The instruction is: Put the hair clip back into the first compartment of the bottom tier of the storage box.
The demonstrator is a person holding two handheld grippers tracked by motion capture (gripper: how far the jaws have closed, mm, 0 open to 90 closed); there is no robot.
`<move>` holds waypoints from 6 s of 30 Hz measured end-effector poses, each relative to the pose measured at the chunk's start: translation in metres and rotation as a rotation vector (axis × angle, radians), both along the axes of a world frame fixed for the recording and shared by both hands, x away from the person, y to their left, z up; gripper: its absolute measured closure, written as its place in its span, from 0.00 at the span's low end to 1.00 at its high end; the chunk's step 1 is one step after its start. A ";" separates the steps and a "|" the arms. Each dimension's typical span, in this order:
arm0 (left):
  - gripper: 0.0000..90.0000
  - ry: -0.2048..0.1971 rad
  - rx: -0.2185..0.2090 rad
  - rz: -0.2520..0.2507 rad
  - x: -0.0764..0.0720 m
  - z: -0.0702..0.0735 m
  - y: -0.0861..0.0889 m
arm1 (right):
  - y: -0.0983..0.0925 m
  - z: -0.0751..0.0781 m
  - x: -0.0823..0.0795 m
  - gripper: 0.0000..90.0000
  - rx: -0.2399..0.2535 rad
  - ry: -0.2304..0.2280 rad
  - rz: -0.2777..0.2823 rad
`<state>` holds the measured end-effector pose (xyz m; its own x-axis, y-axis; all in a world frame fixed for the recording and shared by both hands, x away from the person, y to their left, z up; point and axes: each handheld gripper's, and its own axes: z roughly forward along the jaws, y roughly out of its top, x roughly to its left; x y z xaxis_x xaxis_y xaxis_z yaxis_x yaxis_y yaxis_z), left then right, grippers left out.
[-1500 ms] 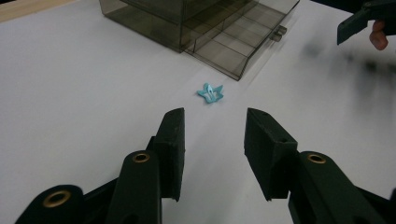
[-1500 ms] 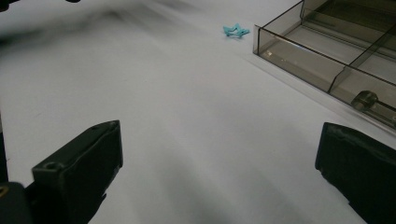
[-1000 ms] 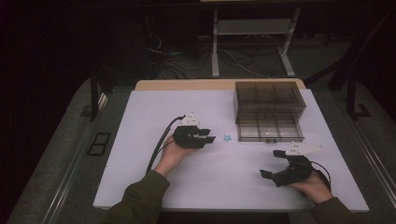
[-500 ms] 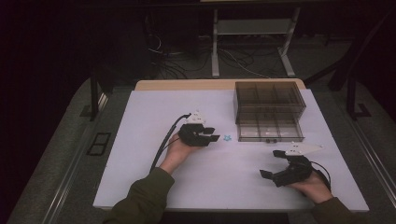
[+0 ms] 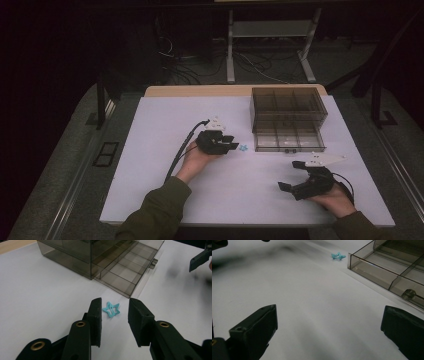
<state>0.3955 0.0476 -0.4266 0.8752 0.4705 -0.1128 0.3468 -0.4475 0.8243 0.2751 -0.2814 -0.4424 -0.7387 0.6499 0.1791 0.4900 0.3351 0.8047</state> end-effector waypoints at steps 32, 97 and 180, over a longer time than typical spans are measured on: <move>0.77 0.043 0.075 -0.060 0.016 -0.027 -0.035 | -0.001 0.000 0.000 0.00 -0.001 0.002 0.008; 1.00 0.050 -0.016 -0.071 0.018 -0.007 -0.010 | 0.000 0.000 -0.001 0.00 0.000 0.000 0.012; 0.99 0.113 -0.031 -0.152 0.046 -0.005 -0.109 | -0.001 0.000 -0.002 0.00 0.001 -0.003 0.010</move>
